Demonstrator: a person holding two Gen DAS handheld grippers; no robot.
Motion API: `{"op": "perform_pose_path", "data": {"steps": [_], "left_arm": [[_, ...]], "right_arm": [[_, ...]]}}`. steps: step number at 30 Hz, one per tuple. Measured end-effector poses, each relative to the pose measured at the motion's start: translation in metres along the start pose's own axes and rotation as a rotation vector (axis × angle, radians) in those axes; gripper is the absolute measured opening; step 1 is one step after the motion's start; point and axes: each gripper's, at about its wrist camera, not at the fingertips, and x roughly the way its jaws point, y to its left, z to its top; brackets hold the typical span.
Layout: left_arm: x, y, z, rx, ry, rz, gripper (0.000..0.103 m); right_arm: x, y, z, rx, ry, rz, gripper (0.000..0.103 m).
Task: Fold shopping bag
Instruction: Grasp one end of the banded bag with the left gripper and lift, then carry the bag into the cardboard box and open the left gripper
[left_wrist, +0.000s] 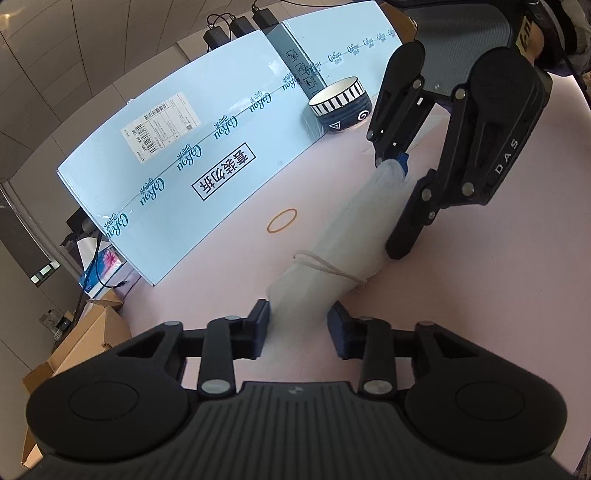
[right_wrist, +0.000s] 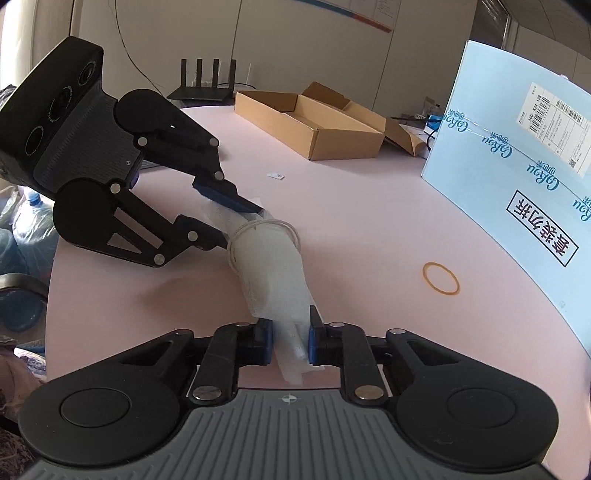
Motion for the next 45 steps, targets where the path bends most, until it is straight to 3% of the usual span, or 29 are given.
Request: {"op": "perform_pose_path", "data": {"steps": [6, 12, 14, 20, 26, 33, 37, 42, 45], "left_arm": [[-0.015, 0.002, 0.002, -0.007, -0.021, -0.001, 0.005], [-0.044, 0.026, 0.013, 0.046, -0.058, 0.107, 0.005], [-0.054, 0.04, 0.016, 0.088, -0.062, 0.177, 0.005], [-0.058, 0.113, 0.018, 0.095, 0.028, 0.367, 0.008], [-0.033, 0.202, -0.003, -0.025, 0.092, 0.457, 0.008], [0.023, 0.273, -0.061, -0.213, 0.198, 0.424, 0.008], [0.042, 0.287, -0.085, -0.239, 0.257, 0.366, 0.01], [0.049, 0.294, -0.1, -0.298, 0.294, 0.304, 0.035], [0.051, 0.291, -0.104, -0.305, 0.3, 0.299, 0.039]], "right_arm": [[-0.014, 0.003, 0.007, 0.043, -0.069, 0.028, 0.01], [-0.029, 0.0, 0.042, 0.042, -0.197, 0.021, 0.01], [-0.025, -0.003, 0.059, 0.046, -0.249, 0.027, 0.01], [0.018, -0.017, 0.117, 0.061, -0.376, 0.054, 0.011], [0.099, -0.047, 0.18, 0.145, -0.398, 0.085, 0.014], [0.179, -0.065, 0.213, 0.222, -0.309, 0.136, 0.017], [0.198, -0.064, 0.22, 0.207, -0.255, 0.17, 0.023], [0.209, -0.062, 0.221, 0.19, -0.218, 0.185, 0.036], [0.212, -0.058, 0.219, 0.183, -0.2, 0.178, 0.037]]}}
